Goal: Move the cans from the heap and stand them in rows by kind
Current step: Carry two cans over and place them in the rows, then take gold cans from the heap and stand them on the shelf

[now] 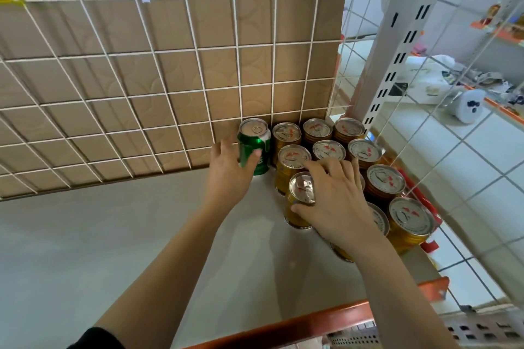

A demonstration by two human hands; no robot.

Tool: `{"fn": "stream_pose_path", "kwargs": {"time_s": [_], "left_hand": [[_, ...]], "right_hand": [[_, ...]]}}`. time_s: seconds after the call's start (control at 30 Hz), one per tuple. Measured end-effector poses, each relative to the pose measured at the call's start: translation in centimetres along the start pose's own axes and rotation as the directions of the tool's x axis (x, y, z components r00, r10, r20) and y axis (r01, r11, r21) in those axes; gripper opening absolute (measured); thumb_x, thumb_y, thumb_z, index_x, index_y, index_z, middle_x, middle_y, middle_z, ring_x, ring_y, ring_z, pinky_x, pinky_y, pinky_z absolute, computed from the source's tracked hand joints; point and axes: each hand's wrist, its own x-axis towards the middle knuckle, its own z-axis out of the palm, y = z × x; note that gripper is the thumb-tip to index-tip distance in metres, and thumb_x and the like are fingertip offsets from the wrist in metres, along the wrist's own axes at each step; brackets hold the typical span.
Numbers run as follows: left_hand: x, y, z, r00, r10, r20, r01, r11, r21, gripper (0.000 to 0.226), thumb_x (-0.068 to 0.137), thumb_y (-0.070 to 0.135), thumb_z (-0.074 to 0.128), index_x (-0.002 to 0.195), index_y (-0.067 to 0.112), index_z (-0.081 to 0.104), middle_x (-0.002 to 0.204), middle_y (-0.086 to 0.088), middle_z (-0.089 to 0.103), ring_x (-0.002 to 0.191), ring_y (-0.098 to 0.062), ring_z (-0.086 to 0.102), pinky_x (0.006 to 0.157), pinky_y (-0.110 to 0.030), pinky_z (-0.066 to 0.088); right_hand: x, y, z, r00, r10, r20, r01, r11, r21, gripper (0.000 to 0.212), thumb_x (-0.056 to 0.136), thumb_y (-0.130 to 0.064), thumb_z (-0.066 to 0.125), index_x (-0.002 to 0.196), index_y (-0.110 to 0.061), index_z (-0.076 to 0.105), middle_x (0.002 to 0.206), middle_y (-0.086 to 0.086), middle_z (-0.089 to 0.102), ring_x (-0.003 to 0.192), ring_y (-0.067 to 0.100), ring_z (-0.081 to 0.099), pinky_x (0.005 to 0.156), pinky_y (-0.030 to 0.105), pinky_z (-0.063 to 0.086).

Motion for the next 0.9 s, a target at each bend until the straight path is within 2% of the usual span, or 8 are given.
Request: {"fn": "stream_pose_path", "kwargs": {"time_s": [0.1, 0.23, 0.37, 0.47, 0.57, 0.67, 0.77, 0.9], "left_hand": [[-2.2, -1.6, -0.6, 0.999, 0.004, 0.045, -0.01, 0.99, 0.14, 0.057, 0.088, 0.042, 0.056, 0.138, 0.017, 0.041, 0.152, -0.006, 0.026, 0.14, -0.025, 0.023, 0.111, -0.039, 0.026], [-6.3, -3.5, -2.7, 0.998, -0.063, -0.02, 0.066, 0.966, 0.249, 0.064, 0.088, 0.047, 0.054, 0.142, 0.02, 0.032, 0.157, -0.003, 0.012, 0.144, -0.026, 0.01, 0.116, -0.045, 0.018], [-10.6, -6.5, -7.0, 0.964, -0.209, -0.167, 0.252, 0.917, 0.309, 0.064, 0.089, 0.046, 0.053, 0.142, 0.018, 0.033, 0.155, -0.01, 0.017, 0.139, -0.033, 0.022, 0.111, -0.045, 0.025], [-14.7, -9.6, -10.9, 0.897, -0.311, -0.315, 0.392, 0.888, 0.239, 0.058, 0.086, 0.038, 0.06, 0.135, 0.013, 0.043, 0.144, -0.015, 0.035, 0.128, -0.037, 0.038, 0.106, -0.044, 0.031], [-19.9, -12.5, -14.7, 0.817, -0.386, -0.428, 0.493, 0.853, 0.171, 0.054, 0.085, 0.033, 0.064, 0.132, 0.011, 0.047, 0.135, -0.014, 0.044, 0.121, -0.037, 0.046, 0.102, -0.041, 0.035], [-25.2, -14.9, -18.2, 0.731, -0.462, -0.502, 0.581, 0.808, 0.102, 0.054, 0.085, 0.032, 0.064, 0.132, 0.012, 0.047, 0.132, -0.015, 0.047, 0.122, -0.033, 0.046, 0.1, -0.036, 0.034], [-29.9, -17.5, -21.8, 0.651, -0.492, -0.578, 0.624, 0.78, 0.039, 0.053, 0.085, 0.03, 0.064, 0.131, 0.012, 0.048, 0.129, -0.014, 0.051, 0.119, -0.03, 0.048, 0.098, -0.032, 0.033], [-35.6, -20.7, -27.2, 0.562, -0.509, -0.651, 0.673, 0.74, 0.002, 0.052, 0.086, 0.032, 0.061, 0.133, 0.015, 0.047, 0.133, -0.009, 0.048, 0.122, -0.029, 0.046, 0.097, -0.035, 0.036]], "right_hand": [[-0.3, -1.2, 0.4, 0.993, -0.11, -0.046, 0.111, 0.994, 0.005, 0.072, 0.083, -0.048, 0.06, 0.143, -0.025, 0.027, 0.148, 0.003, 0.025, 0.141, 0.025, 0.013, 0.115, 0.043, -0.009], [-0.6, -4.1, 1.8, 0.961, -0.273, -0.05, 0.275, 0.96, 0.051, 0.064, 0.09, -0.048, 0.052, 0.145, -0.024, 0.028, 0.154, 0.005, 0.02, 0.144, 0.025, 0.009, 0.114, 0.04, -0.009], [-1.8, -6.8, 3.5, 0.93, -0.368, 0.015, 0.367, 0.93, 0.01, 0.073, 0.087, -0.046, 0.057, 0.146, -0.017, 0.027, 0.152, 0.016, 0.021, 0.142, 0.034, 0.016, 0.117, 0.048, 0.008], [-2.7, -9.1, 5.0, 0.902, -0.429, -0.053, 0.43, 0.903, 0.001, 0.071, 0.073, -0.036, 0.076, 0.131, -0.005, 0.05, 0.13, 0.029, 0.047, 0.121, 0.047, 0.043, 0.104, 0.059, 0.034], [-4.3, -13.2, 6.6, 0.873, -0.488, -0.008, 0.486, 0.868, 0.102, 0.066, 0.075, -0.032, 0.074, 0.13, -0.004, 0.05, 0.13, 0.027, 0.047, 0.118, 0.047, 0.043, 0.101, 0.06, 0.034], [-6.6, -18.2, 8.4, 0.791, -0.612, -0.01, 0.605, 0.778, 0.169, 0.063, 0.071, -0.031, 0.077, 0.123, -0.004, 0.054, 0.123, 0.025, 0.052, 0.113, 0.046, 0.05, 0.096, 0.061, 0.038], [-9.3, -23.9, 9.8, 0.701, -0.713, -0.02, 0.7, 0.682, 0.212, 0.061, 0.071, -0.038, 0.064, 0.121, -0.005, 0.056, 0.119, 0.022, 0.057, 0.109, 0.043, 0.054, 0.093, 0.059, 0.042], [-13.2, -32.0, 11.0, 0.614, -0.788, -0.052, 0.768, 0.581, 0.271, 0.061, 0.065, -0.04, 0.062, 0.114, -0.003, 0.059, 0.111, 0.024, 0.06, 0.102, 0.044, 0.058, 0.086, 0.06, 0.046]]}}
